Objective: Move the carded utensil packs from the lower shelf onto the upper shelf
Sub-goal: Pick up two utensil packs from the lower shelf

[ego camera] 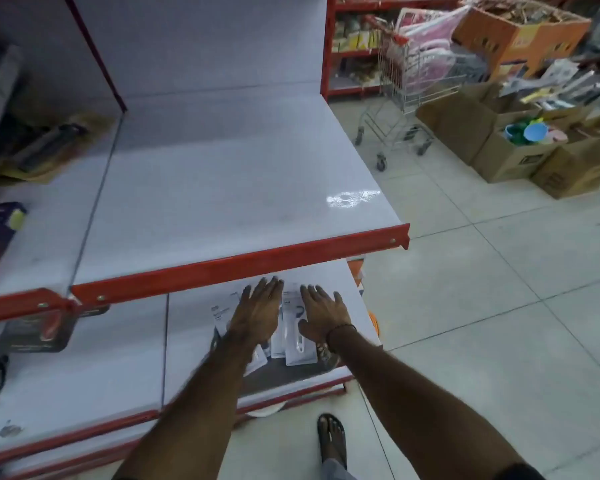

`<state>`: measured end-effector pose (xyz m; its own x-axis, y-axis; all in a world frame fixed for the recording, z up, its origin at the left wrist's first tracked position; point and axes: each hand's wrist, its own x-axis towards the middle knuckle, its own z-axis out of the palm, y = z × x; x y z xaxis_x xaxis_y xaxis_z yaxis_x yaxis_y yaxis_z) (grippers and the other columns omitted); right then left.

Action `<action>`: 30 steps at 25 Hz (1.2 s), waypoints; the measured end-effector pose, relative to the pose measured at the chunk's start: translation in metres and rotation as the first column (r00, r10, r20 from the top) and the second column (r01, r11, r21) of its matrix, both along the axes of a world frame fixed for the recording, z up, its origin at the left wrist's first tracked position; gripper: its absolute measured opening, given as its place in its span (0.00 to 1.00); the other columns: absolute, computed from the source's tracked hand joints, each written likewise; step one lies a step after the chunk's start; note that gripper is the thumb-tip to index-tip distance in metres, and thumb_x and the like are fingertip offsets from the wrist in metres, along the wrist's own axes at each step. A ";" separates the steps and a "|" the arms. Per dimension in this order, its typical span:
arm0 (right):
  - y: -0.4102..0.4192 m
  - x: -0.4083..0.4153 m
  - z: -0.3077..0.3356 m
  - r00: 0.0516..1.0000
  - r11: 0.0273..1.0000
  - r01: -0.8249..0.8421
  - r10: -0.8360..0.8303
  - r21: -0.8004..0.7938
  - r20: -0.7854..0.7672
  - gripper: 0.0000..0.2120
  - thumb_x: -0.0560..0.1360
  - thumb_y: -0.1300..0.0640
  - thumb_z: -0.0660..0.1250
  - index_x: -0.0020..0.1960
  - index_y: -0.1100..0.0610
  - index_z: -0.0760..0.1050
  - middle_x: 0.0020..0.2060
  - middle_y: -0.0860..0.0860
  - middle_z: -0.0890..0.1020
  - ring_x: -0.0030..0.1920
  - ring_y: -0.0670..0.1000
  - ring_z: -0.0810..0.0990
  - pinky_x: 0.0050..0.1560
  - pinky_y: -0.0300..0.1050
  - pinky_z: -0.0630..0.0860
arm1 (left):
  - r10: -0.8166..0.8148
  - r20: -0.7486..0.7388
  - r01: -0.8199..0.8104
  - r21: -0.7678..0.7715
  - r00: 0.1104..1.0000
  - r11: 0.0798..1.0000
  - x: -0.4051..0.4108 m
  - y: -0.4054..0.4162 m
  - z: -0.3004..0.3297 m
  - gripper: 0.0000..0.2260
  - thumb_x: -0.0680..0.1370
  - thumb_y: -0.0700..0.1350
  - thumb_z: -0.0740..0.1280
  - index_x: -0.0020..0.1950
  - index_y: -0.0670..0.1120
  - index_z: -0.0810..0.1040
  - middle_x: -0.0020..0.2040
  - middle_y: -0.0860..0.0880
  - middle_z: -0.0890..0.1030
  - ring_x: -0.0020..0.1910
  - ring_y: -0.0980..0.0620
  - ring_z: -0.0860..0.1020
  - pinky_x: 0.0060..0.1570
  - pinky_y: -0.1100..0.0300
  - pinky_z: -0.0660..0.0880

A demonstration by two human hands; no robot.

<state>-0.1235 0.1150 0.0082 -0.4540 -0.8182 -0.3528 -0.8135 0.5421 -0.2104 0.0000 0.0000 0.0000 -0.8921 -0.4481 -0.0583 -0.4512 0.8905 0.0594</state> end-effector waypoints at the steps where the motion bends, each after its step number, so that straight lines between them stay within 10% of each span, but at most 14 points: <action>1: -0.007 -0.006 -0.006 1.000 1.000 -0.013 0.013 0.006 0.006 0.36 0.77 0.47 0.60 0.79 0.55 0.49 0.80 0.53 0.55 0.80 0.56 0.52 0.78 0.64 0.49 | 0.003 -0.011 -0.003 -0.003 1.000 1.000 -0.010 -0.005 -0.007 0.32 0.71 0.39 0.75 0.74 0.40 0.69 0.74 0.41 0.72 0.73 0.39 0.69 0.70 0.38 0.67; 10: -0.005 -0.023 0.011 0.991 0.981 -0.025 -0.002 -0.194 -0.136 0.19 0.75 0.46 0.61 0.61 0.55 0.77 0.55 0.55 0.80 0.57 0.57 0.77 0.60 0.55 0.73 | 0.103 -0.080 -0.092 0.137 0.991 0.986 -0.032 -0.011 0.024 0.15 0.72 0.43 0.76 0.58 0.45 0.80 0.54 0.47 0.83 0.51 0.47 0.82 0.58 0.56 0.77; 15: 0.011 -0.004 0.049 0.967 0.957 0.166 -0.111 -0.237 0.227 0.12 0.78 0.52 0.63 0.58 0.55 0.78 0.57 0.55 0.83 0.54 0.59 0.82 0.54 0.49 0.79 | 0.119 0.021 -0.121 0.205 0.993 0.971 -0.011 0.012 0.063 0.15 0.75 0.39 0.70 0.61 0.43 0.72 0.55 0.40 0.81 0.50 0.41 0.81 0.50 0.51 0.79; 30: 0.015 0.071 0.263 0.986 0.677 -0.167 0.094 -0.717 -0.141 0.13 0.79 0.62 0.57 0.61 0.54 0.73 0.55 0.53 0.81 0.55 0.57 0.76 0.56 0.53 0.70 | 0.049 -0.500 -0.141 -0.147 0.865 0.979 0.113 -0.003 0.269 0.17 0.73 0.35 0.68 0.60 0.45 0.73 0.53 0.45 0.81 0.54 0.42 0.77 0.55 0.49 0.67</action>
<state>-0.0528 0.1303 0.2714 -0.3207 -0.8542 0.4094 -0.8982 0.1371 -0.4176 0.1133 -0.0030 0.2693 -0.7363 -0.4944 0.4621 -0.4871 0.8612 0.1451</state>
